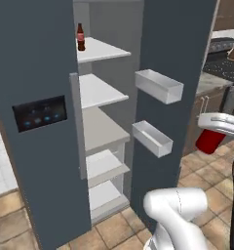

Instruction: Open the fridge, grab two sodas, and place both sodas inside the bowl with ice on the dining counter.

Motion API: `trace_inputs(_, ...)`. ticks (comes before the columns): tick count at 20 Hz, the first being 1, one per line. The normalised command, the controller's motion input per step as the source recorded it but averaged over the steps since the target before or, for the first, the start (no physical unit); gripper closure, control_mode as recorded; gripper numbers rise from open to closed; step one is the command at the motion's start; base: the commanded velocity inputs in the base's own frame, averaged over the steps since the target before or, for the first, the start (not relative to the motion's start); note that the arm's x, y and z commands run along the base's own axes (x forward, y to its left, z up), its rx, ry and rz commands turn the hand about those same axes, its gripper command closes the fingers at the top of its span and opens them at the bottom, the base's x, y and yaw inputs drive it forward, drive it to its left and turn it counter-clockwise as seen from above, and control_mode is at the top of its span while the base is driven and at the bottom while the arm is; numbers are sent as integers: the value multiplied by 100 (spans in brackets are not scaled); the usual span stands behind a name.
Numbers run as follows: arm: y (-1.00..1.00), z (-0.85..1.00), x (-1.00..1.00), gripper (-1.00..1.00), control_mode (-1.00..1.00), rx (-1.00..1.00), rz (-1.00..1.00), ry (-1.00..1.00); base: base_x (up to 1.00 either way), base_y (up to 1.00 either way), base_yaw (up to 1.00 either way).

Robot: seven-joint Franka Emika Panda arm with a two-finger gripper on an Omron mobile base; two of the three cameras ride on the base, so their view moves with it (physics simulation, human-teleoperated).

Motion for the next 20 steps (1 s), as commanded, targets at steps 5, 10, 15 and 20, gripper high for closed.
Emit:
trace_inputs(5, 0, 0, 0, 100, 100, 0, 0, 0, -64, 0, -58)
trace_inputs(10, 0, 0, 0, 100, 100, 0, 0, 0, -34, -5, -64)
trace_inputs(15, 0, 0, 0, 100, 100, 0, 0, 0, 8, -60, -60)
trace_inputs(20, 0, 0, 0, 100, 100, 0, 0, 0, 37, -77, -54)
